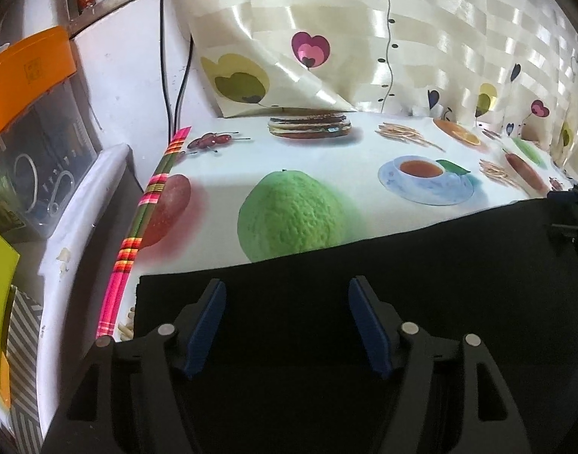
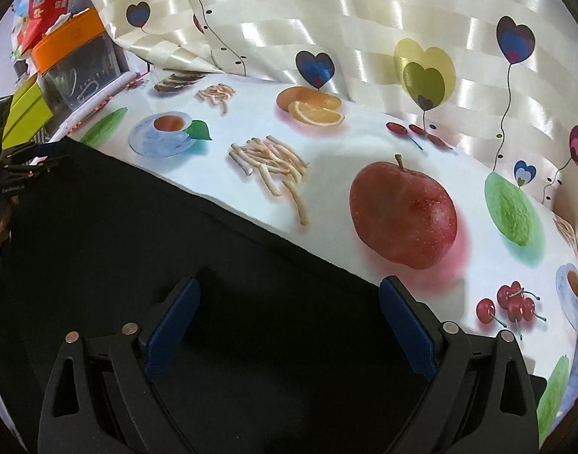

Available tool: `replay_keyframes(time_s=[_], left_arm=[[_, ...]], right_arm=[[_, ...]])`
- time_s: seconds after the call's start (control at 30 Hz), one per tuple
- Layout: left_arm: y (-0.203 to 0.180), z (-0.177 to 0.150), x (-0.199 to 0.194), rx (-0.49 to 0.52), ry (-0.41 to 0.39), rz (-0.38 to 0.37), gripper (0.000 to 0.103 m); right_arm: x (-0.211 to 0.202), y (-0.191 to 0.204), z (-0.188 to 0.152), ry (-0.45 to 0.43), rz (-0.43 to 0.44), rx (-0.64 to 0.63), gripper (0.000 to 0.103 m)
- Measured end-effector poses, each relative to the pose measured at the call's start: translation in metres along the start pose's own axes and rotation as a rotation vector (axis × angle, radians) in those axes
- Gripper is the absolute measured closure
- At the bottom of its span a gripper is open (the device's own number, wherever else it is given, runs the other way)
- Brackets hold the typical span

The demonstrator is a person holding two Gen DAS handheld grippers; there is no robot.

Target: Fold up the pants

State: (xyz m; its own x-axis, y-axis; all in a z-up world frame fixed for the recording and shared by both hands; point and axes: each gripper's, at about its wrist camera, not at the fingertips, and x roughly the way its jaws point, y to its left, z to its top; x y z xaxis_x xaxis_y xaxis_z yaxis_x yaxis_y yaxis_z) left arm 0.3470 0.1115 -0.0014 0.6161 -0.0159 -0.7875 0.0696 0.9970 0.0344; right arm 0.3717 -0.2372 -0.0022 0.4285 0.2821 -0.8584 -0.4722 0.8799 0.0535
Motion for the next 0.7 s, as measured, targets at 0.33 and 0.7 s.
replay_keyframes(time_s=[0.33,0.7], left_arm=[[-0.039,-0.003,-0.005,0.129,-0.021,0.030,0.098],[-0.040,-0.022,-0.070,0.050,-0.139,-0.001,0.098]], right_arm=[[-0.009,0.011,0.003,-0.021,-0.051,-0.031,0.092],[-0.082,0.040,-0.018,-0.182,-0.100,-0.060,0.093]])
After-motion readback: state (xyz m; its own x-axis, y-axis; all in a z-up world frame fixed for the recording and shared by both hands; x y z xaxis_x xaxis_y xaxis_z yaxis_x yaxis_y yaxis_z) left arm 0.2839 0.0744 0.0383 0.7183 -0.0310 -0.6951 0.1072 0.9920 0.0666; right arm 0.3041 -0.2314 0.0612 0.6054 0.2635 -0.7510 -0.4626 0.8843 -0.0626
